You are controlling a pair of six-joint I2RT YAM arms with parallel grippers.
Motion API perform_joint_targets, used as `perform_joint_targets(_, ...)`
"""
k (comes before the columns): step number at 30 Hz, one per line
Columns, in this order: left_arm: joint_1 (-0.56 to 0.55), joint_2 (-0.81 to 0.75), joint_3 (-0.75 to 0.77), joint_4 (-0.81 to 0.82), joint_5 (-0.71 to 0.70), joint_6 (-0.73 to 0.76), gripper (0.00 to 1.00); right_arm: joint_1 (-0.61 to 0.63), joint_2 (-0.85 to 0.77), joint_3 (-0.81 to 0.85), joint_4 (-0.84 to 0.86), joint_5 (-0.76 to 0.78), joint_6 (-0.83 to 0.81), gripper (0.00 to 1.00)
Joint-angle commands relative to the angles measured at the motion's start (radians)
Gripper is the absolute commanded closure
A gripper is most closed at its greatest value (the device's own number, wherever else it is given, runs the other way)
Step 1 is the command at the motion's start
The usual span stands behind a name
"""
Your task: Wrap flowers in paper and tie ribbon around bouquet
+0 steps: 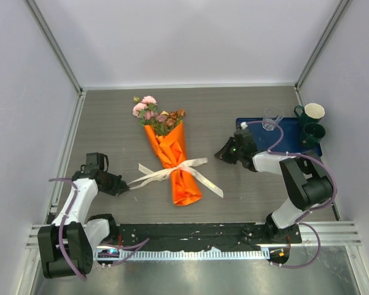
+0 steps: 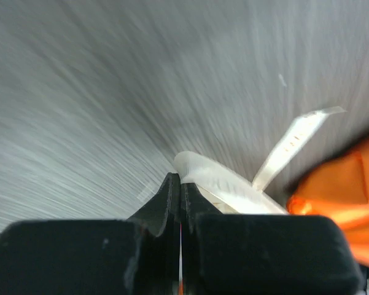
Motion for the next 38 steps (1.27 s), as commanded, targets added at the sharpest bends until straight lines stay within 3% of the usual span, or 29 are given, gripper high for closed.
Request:
perform_joint_targets(1,0.099,0.015,0.025,-0.118,-0.251,0.086,1.00,-0.143,-0.044,-0.039,0.012,0.347,-0.042,1.00)
perform_joint_targets(6,0.144,0.045,0.042,-0.081,-0.228,0.129,1.00,-0.165,-0.072,-0.061,0.053,0.342,-0.042,1.00)
perform_joint_targets(10,0.144,0.107,0.085,-0.055,-0.127,0.201,1.00,-0.143,-0.110,-0.084,0.184,0.145,-0.089,1.00)
perform_joint_targets(14,0.146,0.043,0.109,-0.046,-0.104,0.230,0.97,-0.064,-0.233,-0.059,0.126,0.087,-0.158,1.00)
perform_joint_targets(15,0.144,-0.010,0.119,-0.049,-0.110,0.221,0.87,-0.053,-0.259,-0.036,0.077,0.068,-0.175,1.00)
perform_joint_targets(16,0.144,-0.044,0.126,-0.052,-0.116,0.214,0.71,-0.048,-0.270,-0.021,0.054,0.049,-0.183,1.00)
perform_joint_targets(17,0.146,-0.070,0.135,-0.050,-0.116,0.212,0.26,-0.036,-0.276,-0.009,0.029,0.026,-0.192,0.99)
perform_joint_targets(18,0.144,-0.108,0.155,-0.062,-0.122,0.212,0.01,-0.027,-0.293,0.028,-0.038,0.014,-0.217,0.98)
perform_joint_targets(22,0.143,-0.159,0.351,-0.154,-0.154,0.270,0.00,0.044,-0.392,0.140,-0.265,0.046,-0.290,0.81)
perform_joint_targets(23,0.143,-0.165,0.387,-0.159,-0.116,0.313,0.00,0.056,-0.419,0.171,-0.325,0.058,-0.312,0.70)
perform_joint_targets(25,0.137,-0.176,0.460,-0.125,-0.007,0.342,0.00,0.073,-0.469,0.304,-0.556,0.081,-0.362,0.64)
perform_joint_targets(26,0.132,-0.179,0.544,-0.092,0.113,0.347,0.00,0.075,-0.489,0.353,-0.630,0.099,-0.381,0.59)
perform_joint_targets(28,0.078,-0.188,0.652,-0.050,0.186,0.345,0.00,0.075,-0.540,0.488,-0.810,0.139,-0.411,0.51)
perform_joint_targets(30,0.013,-0.172,0.847,-0.018,0.232,0.353,0.00,0.075,-0.603,0.629,-0.947,0.170,-0.470,0.36)
perform_joint_targets(32,-0.029,-0.124,0.966,0.014,0.264,0.353,0.00,0.075,-0.630,0.738,-1.029,0.176,-0.488,0.07)
perform_joint_targets(34,-0.054,-0.109,1.056,0.138,0.337,0.287,0.00,0.075,-0.652,0.873,-1.091,0.149,-0.501,0.05)
perform_joint_targets(38,-0.075,-0.118,1.042,0.472,0.390,0.096,0.00,0.075,-0.624,1.132,-1.172,0.175,-0.482,0.04)
